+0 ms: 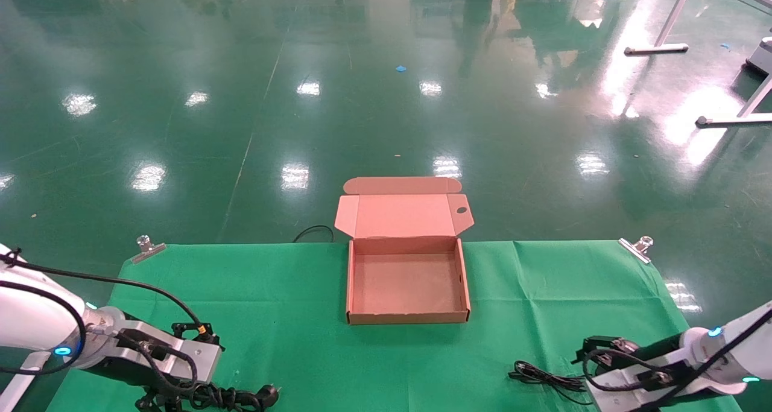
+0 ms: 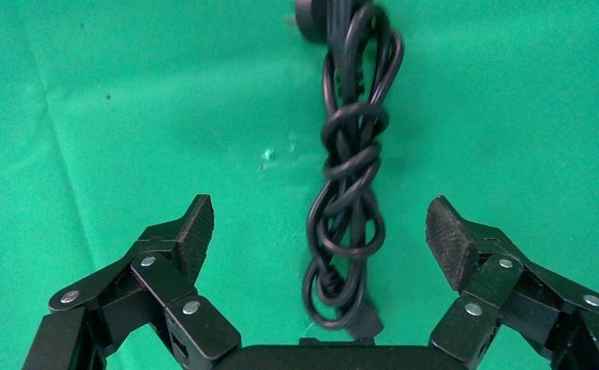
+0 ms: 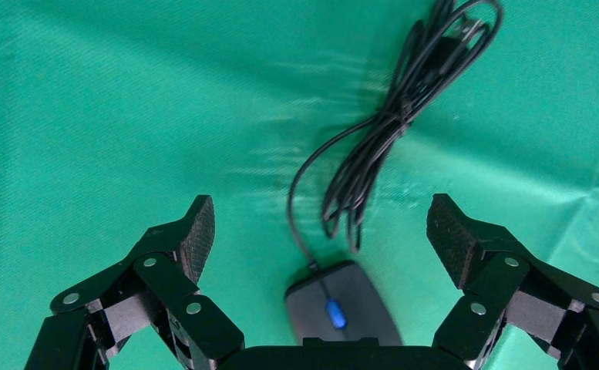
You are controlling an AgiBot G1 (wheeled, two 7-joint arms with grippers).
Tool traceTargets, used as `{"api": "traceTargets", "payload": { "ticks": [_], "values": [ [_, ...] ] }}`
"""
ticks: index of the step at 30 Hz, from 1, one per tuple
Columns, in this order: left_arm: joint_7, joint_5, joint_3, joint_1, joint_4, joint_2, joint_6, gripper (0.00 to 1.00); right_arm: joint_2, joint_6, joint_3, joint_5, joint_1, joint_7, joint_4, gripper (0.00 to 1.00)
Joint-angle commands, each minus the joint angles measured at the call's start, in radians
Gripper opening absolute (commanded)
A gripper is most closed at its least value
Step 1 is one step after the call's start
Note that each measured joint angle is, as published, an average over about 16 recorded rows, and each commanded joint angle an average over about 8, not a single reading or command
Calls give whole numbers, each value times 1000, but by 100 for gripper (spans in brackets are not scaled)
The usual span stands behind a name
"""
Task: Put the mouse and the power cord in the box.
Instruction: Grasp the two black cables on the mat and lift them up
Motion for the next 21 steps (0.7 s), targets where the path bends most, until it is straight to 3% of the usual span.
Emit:
{"api": "traceTargets", "payload": {
  "ticks": [1, 21],
  "values": [
    [16, 12, 7, 0, 17, 11, -14, 100, -13, 16, 1, 2, 2, -13, -21, 100],
    [39, -7, -6, 31, 108, 51, -67, 100, -74, 116, 10, 14, -12, -29, -90, 100]
  ]
}}
